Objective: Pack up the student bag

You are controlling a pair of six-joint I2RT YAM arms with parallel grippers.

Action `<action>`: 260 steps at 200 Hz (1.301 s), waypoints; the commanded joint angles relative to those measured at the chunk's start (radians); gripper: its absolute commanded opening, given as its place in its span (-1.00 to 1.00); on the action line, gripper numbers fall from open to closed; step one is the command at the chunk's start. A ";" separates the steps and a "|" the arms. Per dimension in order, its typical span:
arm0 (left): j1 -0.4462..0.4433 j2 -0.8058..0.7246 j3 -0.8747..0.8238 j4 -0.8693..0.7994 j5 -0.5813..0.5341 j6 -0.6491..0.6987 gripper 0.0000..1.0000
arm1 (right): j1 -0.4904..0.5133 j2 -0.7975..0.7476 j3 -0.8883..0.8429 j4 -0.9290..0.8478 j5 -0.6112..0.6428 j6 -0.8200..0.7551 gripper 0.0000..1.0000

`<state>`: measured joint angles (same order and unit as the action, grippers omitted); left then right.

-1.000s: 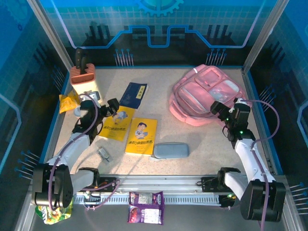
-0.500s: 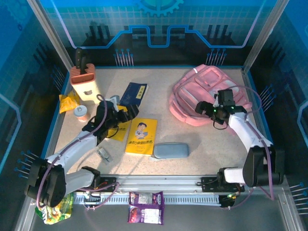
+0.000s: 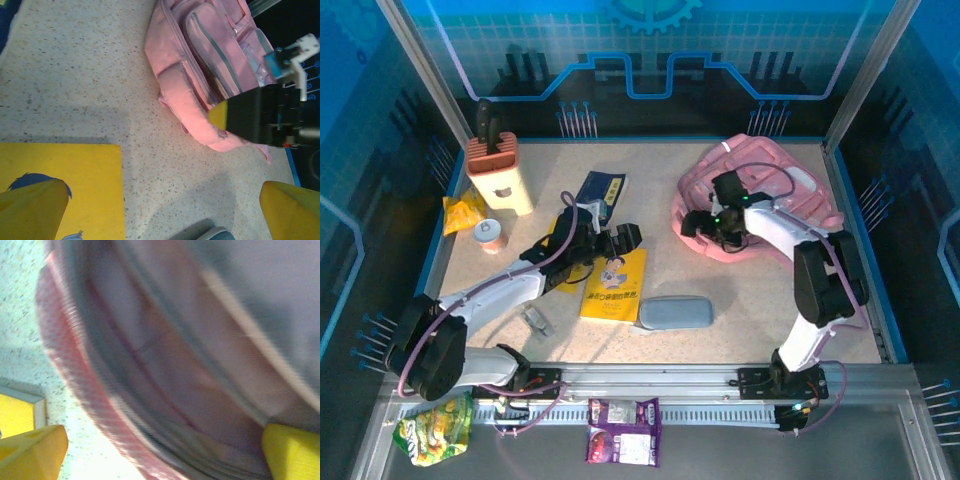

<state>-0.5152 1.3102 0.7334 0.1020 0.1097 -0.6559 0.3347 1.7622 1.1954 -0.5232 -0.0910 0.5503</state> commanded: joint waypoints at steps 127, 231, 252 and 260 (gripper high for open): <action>-0.074 -0.060 0.009 0.026 -0.039 -0.016 0.98 | -0.022 -0.248 -0.053 -0.001 -0.070 0.141 0.99; -0.304 0.330 0.223 0.194 -0.032 -0.060 0.99 | -0.505 -0.351 -0.301 0.019 -0.182 0.167 0.99; -0.318 0.384 0.261 0.190 -0.031 -0.056 0.98 | -0.556 -0.342 -0.365 0.123 -0.218 0.199 0.96; -0.319 0.401 0.268 0.197 -0.034 -0.060 0.99 | -0.568 -0.337 -0.377 0.156 -0.220 0.212 0.91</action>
<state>-0.8238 1.6680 0.9535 0.2604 0.0727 -0.7086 -0.1875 1.4040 0.8719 -0.4736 -0.2527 0.7128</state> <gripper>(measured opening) 0.992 0.978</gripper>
